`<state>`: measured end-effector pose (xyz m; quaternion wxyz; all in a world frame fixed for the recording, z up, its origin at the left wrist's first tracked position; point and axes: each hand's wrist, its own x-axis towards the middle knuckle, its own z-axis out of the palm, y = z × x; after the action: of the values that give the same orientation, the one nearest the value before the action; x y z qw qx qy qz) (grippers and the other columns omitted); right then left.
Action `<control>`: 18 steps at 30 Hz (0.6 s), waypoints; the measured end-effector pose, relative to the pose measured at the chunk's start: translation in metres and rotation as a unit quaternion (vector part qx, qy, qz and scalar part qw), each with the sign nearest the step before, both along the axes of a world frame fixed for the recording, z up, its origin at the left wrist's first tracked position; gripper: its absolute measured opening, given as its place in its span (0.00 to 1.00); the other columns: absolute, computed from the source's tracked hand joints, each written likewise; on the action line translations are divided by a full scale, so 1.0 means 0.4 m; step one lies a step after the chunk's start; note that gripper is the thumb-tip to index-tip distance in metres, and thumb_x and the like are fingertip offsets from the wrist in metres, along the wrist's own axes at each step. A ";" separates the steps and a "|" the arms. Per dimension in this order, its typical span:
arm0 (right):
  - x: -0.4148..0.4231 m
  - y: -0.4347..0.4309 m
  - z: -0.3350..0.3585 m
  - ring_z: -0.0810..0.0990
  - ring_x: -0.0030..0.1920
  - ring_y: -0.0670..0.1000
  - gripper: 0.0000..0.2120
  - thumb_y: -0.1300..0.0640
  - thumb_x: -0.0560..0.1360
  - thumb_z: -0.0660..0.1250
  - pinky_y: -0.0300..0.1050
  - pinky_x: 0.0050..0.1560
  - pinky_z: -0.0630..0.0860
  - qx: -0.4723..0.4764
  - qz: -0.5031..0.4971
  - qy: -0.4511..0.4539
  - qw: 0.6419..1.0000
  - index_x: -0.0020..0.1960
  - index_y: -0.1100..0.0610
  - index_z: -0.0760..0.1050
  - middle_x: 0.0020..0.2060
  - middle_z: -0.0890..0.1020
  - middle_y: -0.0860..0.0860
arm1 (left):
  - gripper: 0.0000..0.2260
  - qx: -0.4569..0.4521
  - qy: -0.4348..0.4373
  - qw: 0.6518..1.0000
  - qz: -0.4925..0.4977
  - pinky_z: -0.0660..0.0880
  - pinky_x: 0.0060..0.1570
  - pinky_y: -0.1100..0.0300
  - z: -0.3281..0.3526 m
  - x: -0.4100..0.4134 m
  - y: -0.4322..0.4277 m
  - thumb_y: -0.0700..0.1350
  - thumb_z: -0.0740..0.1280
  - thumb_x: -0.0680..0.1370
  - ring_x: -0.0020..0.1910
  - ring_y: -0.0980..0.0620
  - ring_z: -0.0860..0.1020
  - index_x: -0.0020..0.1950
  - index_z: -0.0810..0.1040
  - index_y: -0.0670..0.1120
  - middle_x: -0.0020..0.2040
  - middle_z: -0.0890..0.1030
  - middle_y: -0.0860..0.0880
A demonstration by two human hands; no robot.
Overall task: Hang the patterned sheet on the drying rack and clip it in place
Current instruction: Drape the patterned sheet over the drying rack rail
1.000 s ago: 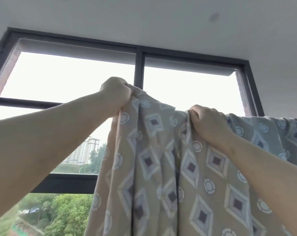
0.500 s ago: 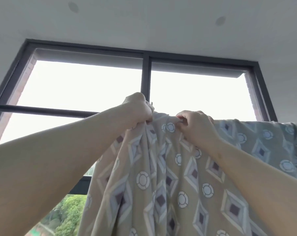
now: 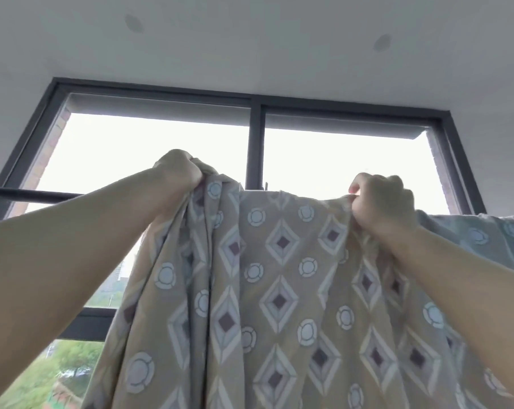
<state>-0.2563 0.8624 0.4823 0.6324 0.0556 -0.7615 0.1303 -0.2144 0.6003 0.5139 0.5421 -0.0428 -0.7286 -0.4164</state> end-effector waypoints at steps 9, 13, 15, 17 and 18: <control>-0.008 -0.167 0.009 0.77 0.45 0.53 0.11 0.63 0.78 0.57 0.43 0.48 0.72 0.084 0.196 -0.057 0.975 0.49 0.61 0.79 0.46 0.82 0.55 | 0.10 -0.062 0.004 0.997 0.047 0.75 0.55 0.53 -0.024 -0.024 -0.011 0.36 0.60 0.75 0.51 0.47 0.78 0.46 0.80 0.44 0.46 0.81 0.50; -0.002 -0.135 0.040 0.74 0.42 0.57 0.10 0.66 0.76 0.57 0.45 0.44 0.70 -0.009 0.115 -0.028 0.993 0.46 0.63 0.77 0.43 0.80 0.58 | 0.09 -0.055 0.061 0.993 0.081 0.73 0.48 0.57 -0.008 0.010 -0.014 0.35 0.59 0.75 0.48 0.48 0.76 0.41 0.77 0.44 0.44 0.79 0.49; 0.013 -0.114 0.040 0.73 0.48 0.59 0.09 0.66 0.76 0.56 0.48 0.48 0.67 -0.047 0.062 -0.015 0.997 0.46 0.61 0.75 0.39 0.76 0.56 | 0.08 -0.030 0.077 0.994 0.073 0.73 0.48 0.59 0.015 0.017 -0.016 0.35 0.59 0.74 0.49 0.48 0.76 0.43 0.78 0.42 0.44 0.80 0.50; 0.028 -0.116 0.033 0.70 0.55 0.59 0.08 0.66 0.75 0.55 0.51 0.54 0.65 -0.047 0.021 -0.030 0.998 0.47 0.59 0.73 0.34 0.69 0.53 | 0.12 -0.025 0.078 0.995 0.052 0.76 0.54 0.54 0.029 0.013 -0.018 0.36 0.61 0.72 0.52 0.46 0.78 0.51 0.81 0.42 0.49 0.82 0.48; 0.035 -0.131 0.029 0.69 0.56 0.58 0.09 0.65 0.76 0.56 0.51 0.56 0.64 -0.040 0.035 -0.042 0.998 0.48 0.59 0.73 0.34 0.67 0.52 | 0.13 -0.024 0.067 0.997 0.036 0.77 0.55 0.52 0.027 0.010 -0.019 0.36 0.61 0.71 0.52 0.45 0.79 0.52 0.81 0.43 0.49 0.83 0.47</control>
<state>-0.2423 0.8101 0.4938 0.5965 0.0514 -0.7795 0.1844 -0.2104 0.5926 0.5247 0.6035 -0.0575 -0.7013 -0.3751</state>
